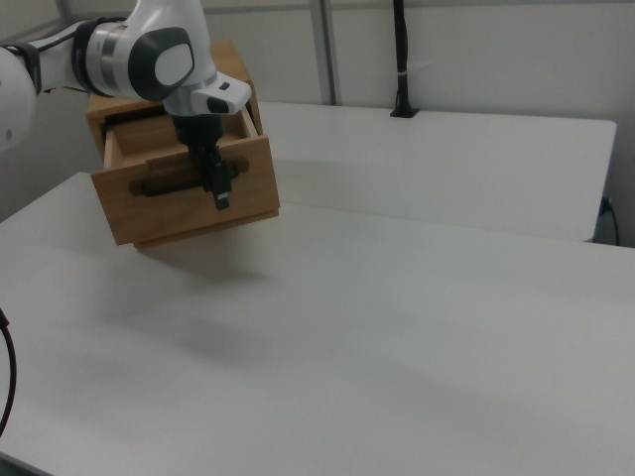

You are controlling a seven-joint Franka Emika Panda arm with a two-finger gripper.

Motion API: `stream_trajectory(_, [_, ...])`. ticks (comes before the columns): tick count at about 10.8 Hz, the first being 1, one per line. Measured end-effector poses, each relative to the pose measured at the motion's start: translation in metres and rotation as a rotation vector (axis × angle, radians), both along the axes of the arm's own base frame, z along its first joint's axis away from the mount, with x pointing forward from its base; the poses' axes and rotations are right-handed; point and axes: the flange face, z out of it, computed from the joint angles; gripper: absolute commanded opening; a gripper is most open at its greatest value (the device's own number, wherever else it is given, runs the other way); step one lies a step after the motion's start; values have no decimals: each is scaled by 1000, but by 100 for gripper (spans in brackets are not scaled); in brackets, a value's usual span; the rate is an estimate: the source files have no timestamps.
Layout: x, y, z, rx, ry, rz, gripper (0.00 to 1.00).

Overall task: Open the drawer by sliding it
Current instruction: 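Open the gripper, release the handle and lift away from the drawer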

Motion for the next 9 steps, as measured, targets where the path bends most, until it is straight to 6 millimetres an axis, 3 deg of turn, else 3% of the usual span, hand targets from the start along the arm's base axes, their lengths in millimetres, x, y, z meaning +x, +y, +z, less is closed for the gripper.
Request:
stream_trajectory(3, [-7,-11,12,-4,5,-14,100])
stream_trajectory(7, [-35,-23,73,-6,-45,-34,100])
stream_trajectory(9, [-47,-22,90,6,-53,-35,100])
